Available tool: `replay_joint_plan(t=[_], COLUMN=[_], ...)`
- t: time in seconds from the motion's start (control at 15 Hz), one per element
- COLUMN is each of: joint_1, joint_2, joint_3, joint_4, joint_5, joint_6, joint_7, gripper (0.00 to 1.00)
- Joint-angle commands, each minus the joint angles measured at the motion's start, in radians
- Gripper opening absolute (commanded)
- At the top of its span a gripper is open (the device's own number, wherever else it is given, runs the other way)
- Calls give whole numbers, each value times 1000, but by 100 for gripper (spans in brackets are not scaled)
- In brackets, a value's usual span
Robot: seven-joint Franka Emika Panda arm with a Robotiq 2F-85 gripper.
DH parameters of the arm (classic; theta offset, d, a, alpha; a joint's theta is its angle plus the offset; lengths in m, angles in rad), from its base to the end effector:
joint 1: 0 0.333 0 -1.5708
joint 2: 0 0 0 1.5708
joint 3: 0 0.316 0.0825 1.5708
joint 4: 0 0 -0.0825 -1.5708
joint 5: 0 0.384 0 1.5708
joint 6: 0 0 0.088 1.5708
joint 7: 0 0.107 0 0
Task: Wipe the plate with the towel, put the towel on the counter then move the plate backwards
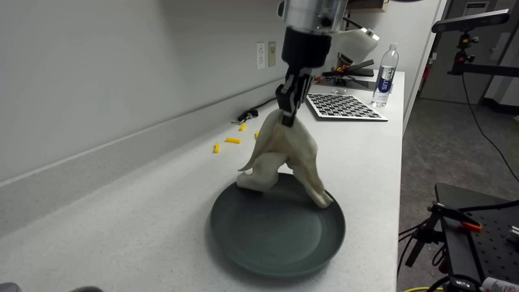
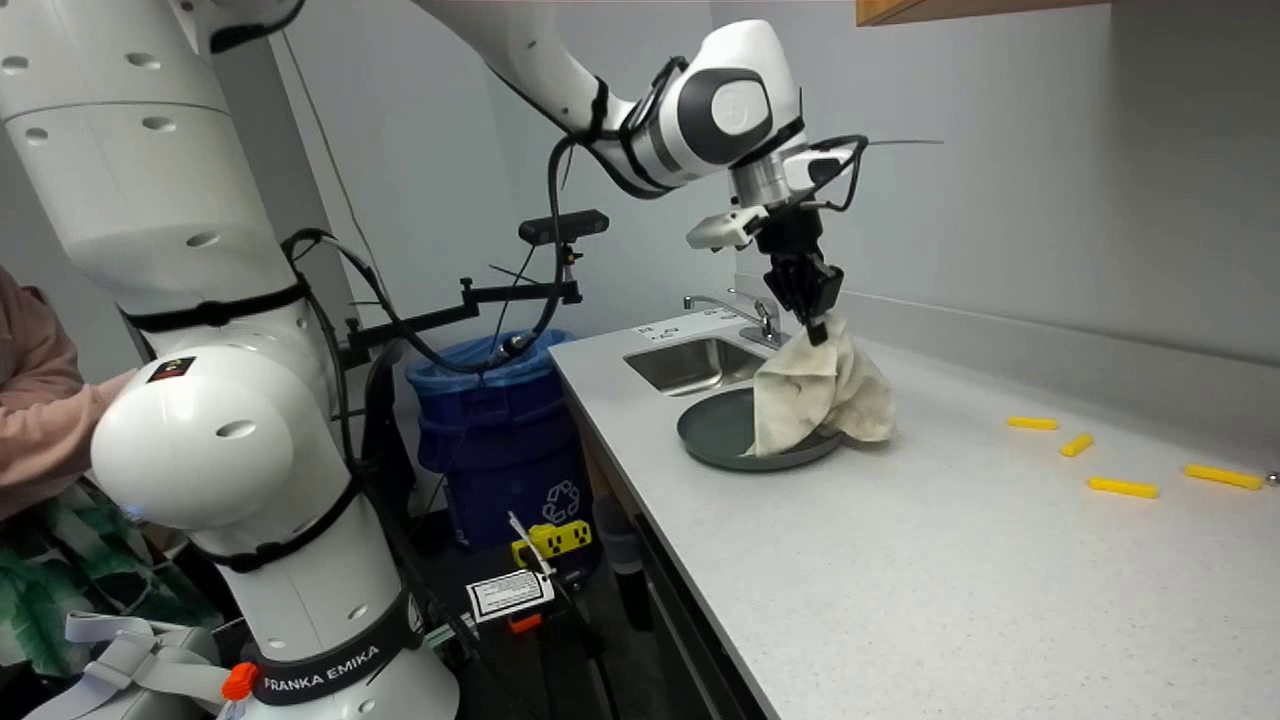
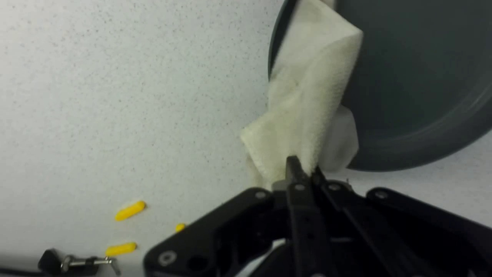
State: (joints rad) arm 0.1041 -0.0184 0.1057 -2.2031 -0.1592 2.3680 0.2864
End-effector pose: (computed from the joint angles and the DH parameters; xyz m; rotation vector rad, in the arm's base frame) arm 0.5326 0.1116 0.4076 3.0504 0.0417 0.3175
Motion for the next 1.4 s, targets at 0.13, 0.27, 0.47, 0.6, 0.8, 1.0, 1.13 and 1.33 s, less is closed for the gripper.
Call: replay_joint_plan(t=[0.13, 0.27, 0.47, 0.6, 0.8, 1.0, 1.13, 1.33], joint_1=[27, 29, 34, 37, 25, 19, 27, 24], joint_2=[-178, -201, -234, -245, -262, -255, -272, -266], joint_3=[60, 85, 103, 97, 97, 102, 98, 106], joint_4=[11, 33, 60, 83, 103, 107, 118, 126], joint_5=[-23, -27, 6, 47, 22, -7, 7, -8], joint_6=[-86, -88, -110, -142, -182, -271, -275, -299], joint_7=[-15, -21, -43, -58, -43, -34, -50, -34], gripper=[1, 1, 1, 1, 1, 1, 1, 1])
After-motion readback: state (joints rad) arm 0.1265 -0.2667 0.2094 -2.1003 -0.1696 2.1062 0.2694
